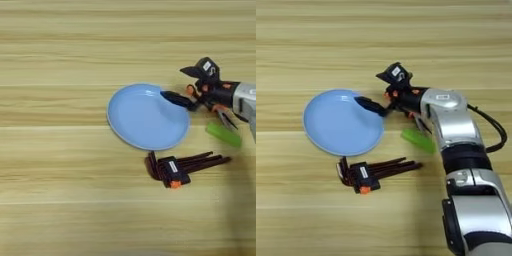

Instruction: Move the objects on the table

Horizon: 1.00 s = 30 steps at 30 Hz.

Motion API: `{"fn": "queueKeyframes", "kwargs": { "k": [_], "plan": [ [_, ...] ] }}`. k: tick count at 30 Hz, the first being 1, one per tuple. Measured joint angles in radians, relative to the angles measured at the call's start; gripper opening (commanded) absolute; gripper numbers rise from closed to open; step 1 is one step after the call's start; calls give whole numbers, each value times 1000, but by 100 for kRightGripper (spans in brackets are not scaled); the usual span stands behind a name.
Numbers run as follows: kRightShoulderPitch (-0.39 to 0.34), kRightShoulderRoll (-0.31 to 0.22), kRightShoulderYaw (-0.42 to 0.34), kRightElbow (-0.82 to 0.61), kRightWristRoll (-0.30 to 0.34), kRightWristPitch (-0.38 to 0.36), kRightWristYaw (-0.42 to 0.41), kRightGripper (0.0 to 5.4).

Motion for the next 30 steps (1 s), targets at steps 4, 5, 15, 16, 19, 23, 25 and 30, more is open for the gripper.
{"fn": "queueKeyframes", "kwargs": {
  "k": [4,5,15,16,19,23,25,30],
  "plan": [
    [14,14,14,-17,0,5,14,538],
    [18,17,18,-18,1,8,15,538],
    [43,30,51,-50,0,22,29,538],
    [46,31,57,-53,0,22,36,538],
    [53,34,67,-54,0,22,39,538],
    [66,40,84,-54,-1,22,41,538],
    [67,44,91,-53,-3,21,40,538],
    [74,48,105,-39,-11,20,40,538]
  ]
}}
